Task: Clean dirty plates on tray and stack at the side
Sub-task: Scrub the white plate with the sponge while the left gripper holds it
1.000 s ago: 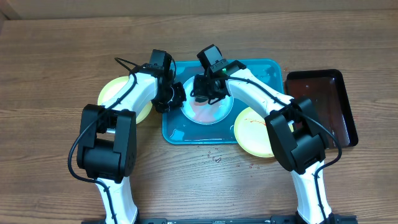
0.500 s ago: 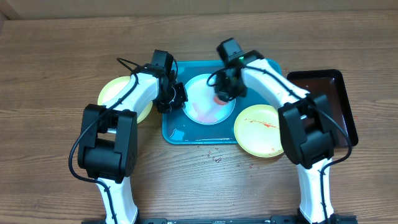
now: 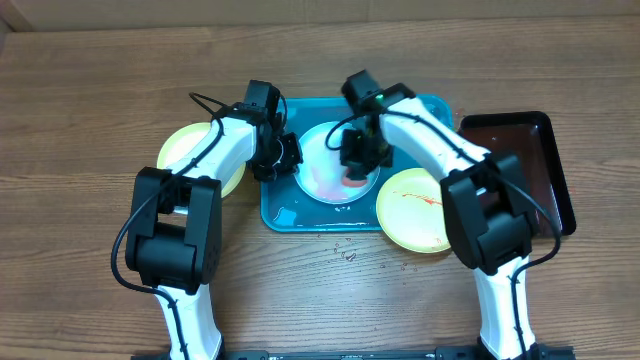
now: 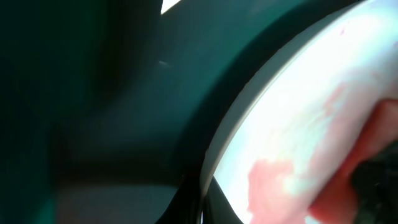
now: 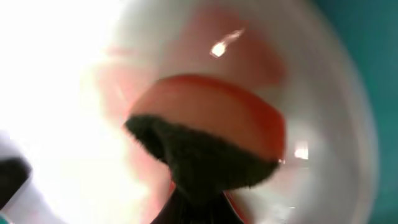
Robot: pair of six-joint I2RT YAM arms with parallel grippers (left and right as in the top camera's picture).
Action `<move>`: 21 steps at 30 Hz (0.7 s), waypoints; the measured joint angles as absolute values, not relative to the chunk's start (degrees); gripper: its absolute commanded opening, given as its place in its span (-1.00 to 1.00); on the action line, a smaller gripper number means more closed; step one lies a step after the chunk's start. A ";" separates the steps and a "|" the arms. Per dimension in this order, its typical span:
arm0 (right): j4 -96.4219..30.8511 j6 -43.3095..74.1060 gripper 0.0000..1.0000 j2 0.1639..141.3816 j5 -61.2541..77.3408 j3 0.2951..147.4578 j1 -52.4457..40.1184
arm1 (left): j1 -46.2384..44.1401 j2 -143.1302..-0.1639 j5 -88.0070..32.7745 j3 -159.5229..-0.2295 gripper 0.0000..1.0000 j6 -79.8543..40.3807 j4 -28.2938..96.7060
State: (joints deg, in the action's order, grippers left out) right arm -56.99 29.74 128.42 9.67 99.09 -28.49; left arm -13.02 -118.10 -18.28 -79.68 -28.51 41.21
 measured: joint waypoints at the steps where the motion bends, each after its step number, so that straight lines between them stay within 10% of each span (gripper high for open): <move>1: -56.29 29.82 -0.92 128.31 9.74 98.89 -28.95 | -12.84 -118.10 -18.17 -79.68 -0.92 -28.51 41.19; 21: -39.59 34.85 -0.92 128.22 10.59 97.43 -33.10 | -12.67 -118.10 -18.92 -79.68 -0.92 -28.53 41.15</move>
State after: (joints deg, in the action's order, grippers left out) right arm -39.59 34.85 128.22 10.59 97.43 -33.10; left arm -12.67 -118.10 -18.92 -79.68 -28.53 41.15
